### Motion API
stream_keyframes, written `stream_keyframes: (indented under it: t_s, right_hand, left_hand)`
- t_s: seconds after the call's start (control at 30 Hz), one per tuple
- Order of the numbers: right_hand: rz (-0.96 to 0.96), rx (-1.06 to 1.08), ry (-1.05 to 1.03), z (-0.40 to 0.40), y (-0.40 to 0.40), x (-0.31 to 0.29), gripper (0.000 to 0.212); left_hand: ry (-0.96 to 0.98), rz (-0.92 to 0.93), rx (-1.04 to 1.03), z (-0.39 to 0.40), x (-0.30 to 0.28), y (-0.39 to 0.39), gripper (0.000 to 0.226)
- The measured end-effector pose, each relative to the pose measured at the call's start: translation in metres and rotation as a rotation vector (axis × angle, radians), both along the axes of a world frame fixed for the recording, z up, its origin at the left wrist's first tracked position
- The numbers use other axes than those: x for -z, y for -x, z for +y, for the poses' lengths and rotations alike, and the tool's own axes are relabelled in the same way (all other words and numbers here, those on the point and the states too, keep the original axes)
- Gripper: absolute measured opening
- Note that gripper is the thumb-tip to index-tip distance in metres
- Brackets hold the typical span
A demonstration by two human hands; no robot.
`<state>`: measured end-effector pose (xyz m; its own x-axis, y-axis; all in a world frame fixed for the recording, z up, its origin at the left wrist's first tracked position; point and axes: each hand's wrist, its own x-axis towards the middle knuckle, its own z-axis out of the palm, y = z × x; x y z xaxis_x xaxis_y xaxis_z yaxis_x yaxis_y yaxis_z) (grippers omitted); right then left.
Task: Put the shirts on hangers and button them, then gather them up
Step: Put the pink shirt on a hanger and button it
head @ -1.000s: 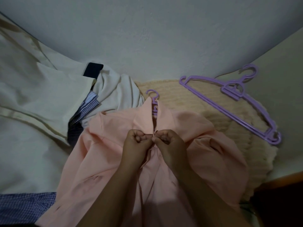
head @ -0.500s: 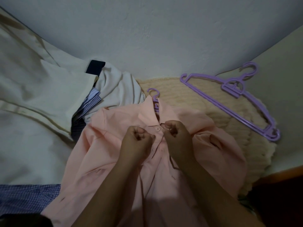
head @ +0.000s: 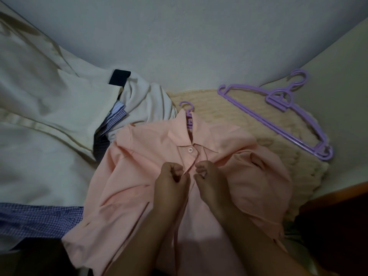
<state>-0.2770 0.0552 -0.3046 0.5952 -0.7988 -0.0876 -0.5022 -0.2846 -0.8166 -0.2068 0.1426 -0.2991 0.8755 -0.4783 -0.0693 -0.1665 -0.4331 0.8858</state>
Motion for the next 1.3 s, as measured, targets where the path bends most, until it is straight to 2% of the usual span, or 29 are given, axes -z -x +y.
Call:
stream_keyframes:
  t_s: [0.1, 0.23, 0.3, 0.57, 0.8, 1.0, 1.13, 1.3]
  right_hand:
    - [0.028, 0.016, -0.034, 0.001, -0.006, -0.004, 0.025]
    - [-0.056, 0.078, -0.119, 0.003, -0.004, -0.015, 0.028]
    - [-0.098, 0.090, -0.161, 0.005, -0.002, -0.018, 0.028]
    - [-0.208, 0.102, -0.265, 0.006, -0.001, -0.018, 0.028]
    - [-0.268, 0.089, -0.299, 0.007, -0.001, -0.020, 0.030]
    - [-0.296, 0.127, -0.294, 0.009, -0.002, -0.016, 0.032]
    - [-0.301, 0.030, -0.340, 0.008, 0.002, -0.022, 0.032]
    - [-0.245, -0.071, -0.378, 0.006, 0.003, -0.025, 0.020]
  left_hand:
    - [0.072, 0.122, -0.051, 0.000, -0.003, -0.002, 0.019]
    - [0.184, 0.323, -0.093, 0.001, -0.003, -0.001, 0.023]
    - [0.209, 0.360, -0.098, 0.002, -0.002, 0.000, 0.024]
    - [0.213, 0.290, -0.073, 0.005, -0.004, 0.001, 0.019]
    - [0.255, 0.368, -0.076, 0.006, -0.005, 0.002, 0.017]
    - [0.270, 0.349, -0.033, 0.005, -0.006, 0.003, 0.028]
    - [0.299, 0.366, -0.033, 0.004, -0.006, 0.003, 0.031]
    - [0.273, 0.313, 0.009, 0.006, -0.005, 0.000, 0.032]
